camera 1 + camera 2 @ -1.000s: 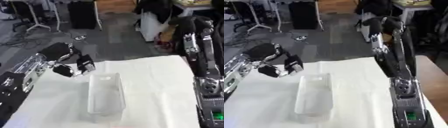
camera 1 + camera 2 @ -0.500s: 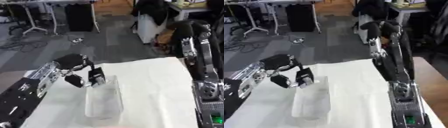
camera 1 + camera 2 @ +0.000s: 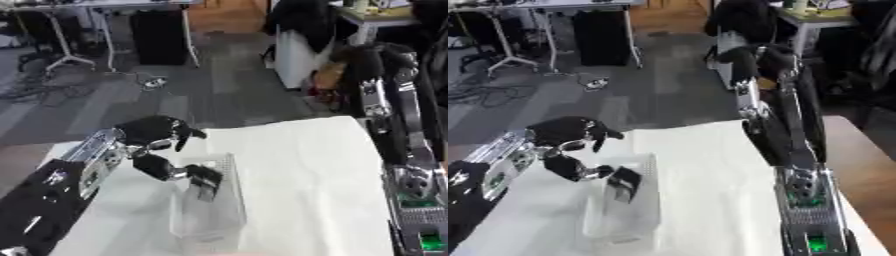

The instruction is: Pick up objects on the table and place them in the box.

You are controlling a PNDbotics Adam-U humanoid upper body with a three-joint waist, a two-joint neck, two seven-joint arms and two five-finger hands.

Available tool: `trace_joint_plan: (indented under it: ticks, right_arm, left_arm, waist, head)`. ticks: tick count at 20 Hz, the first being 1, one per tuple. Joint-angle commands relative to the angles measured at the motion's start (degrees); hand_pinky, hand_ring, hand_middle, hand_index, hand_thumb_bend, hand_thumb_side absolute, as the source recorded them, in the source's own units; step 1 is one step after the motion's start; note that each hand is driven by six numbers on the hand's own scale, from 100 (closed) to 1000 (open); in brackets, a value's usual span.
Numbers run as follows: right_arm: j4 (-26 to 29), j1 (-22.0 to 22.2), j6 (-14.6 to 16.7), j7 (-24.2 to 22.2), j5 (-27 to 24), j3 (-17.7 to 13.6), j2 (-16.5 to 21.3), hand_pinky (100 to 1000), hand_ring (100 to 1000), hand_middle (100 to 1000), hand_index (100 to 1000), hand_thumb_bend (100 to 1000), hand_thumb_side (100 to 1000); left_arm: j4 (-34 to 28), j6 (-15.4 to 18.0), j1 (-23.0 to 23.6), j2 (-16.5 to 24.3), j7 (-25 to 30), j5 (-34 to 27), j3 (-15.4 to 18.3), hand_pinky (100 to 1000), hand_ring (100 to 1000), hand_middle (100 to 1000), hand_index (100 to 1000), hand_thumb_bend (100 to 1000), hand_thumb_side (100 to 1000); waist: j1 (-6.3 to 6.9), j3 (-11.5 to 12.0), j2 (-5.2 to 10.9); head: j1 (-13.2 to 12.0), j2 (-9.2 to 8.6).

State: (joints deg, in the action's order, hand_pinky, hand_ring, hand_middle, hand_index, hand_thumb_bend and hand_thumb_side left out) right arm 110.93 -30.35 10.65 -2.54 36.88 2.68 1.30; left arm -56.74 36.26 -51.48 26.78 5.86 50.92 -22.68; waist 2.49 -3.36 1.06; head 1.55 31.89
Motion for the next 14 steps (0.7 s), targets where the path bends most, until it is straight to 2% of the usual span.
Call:
trace_joint_plan:
  ticks: [1,3,4,6,7,8,9,10,11,12,14]
  right_arm:
    - [0.74,-1.02,0.08,-0.11,-0.28,-0.02,0.17,319,342,363,637,123,987]
    - [0.70,-0.99,0.11,-0.09,-0.24,-0.06,0.22,319,342,363,637,123,987]
    - [0.70,-0.95,0.08,-0.04,-0.20,-0.14,0.27,318,342,363,637,123,987]
    - [0.70,-0.90,-0.04,0.09,-0.08,-0.34,0.46,318,341,362,637,123,988]
    - [0.66,-0.90,-0.10,0.13,-0.01,-0.42,0.56,318,341,362,637,110,978]
    - [0.62,-0.93,-0.17,0.20,0.07,-0.55,0.73,318,341,363,637,121,988]
    - [0.55,-0.97,-0.24,0.29,0.15,-0.68,0.91,318,341,363,637,121,988]
    - [0.45,-1.02,-0.32,0.42,0.23,-0.86,1.11,318,342,363,636,120,988]
    - [0.33,-1.08,-0.39,0.57,0.31,-1.03,1.34,318,342,363,636,121,988]
    - [0.15,-1.10,-0.48,0.70,0.38,-1.22,1.58,317,342,363,635,118,990]
    - [-0.44,-1.20,-0.63,1.01,0.54,-1.69,2.24,317,342,363,633,114,991]
  left_arm:
    - [-2.20,-0.20,-0.63,2.23,0.29,-0.23,1.75,1000,1000,1000,1000,246,1000]
    - [-3.83,-2.39,0.13,2.85,-2.21,-1.24,3.11,1000,1000,1000,1000,220,1000]
    - [-5.03,-4.63,1.13,3.29,-4.69,-2.59,4.40,910,905,922,944,143,1000]
    - [-8.47,-10.04,4.48,4.56,-9.31,-6.56,6.51,711,786,839,893,123,1000]
    - [-10.92,-12.45,6.53,5.29,-10.31,-8.88,7.23,734,801,854,905,126,1000]
    - [-13.64,-14.52,9.05,5.69,-10.98,-11.56,8.36,569,708,775,865,119,975]
    - [-16.89,-16.38,11.67,6.00,-11.42,-14.53,9.57,569,708,775,865,119,975]
    - [-20.34,-18.20,14.45,5.75,-12.28,-17.80,11.18,449,613,699,817,117,939]
    - [-23.91,-19.80,17.02,5.41,-13.12,-20.75,12.60,467,629,716,827,117,946]
    - [-27.21,-21.15,19.24,4.66,-13.80,-23.24,13.89,411,577,657,786,124,928]
    - [-34.29,-22.69,23.54,2.28,-14.33,-27.33,16.33,412,572,650,775,131,932]
  waist:
    - [0.00,0.21,0.62]
    - [0.03,0.34,0.64]
    - [0.05,0.55,0.64]
    - [0.09,0.91,0.58]
    - [0.10,1.02,0.56]
    - [0.02,1.34,0.52]
    - [-0.02,1.54,0.50]
    - [-0.18,1.95,0.48]
    - [-0.29,2.27,0.49]
    - [-0.58,2.77,0.50]
    - [-1.16,3.96,0.57]
  head:
    - [0.60,-0.89]
    - [0.80,-1.35]
    - [1.01,-1.99]
    - [1.54,-3.52]
    - [1.80,-4.37]
    - [2.22,-5.50]
    - [2.42,-6.34]
    - [2.80,-7.57]
    - [3.12,-8.35]
    - [3.80,-9.52]
    - [5.07,-11.89]
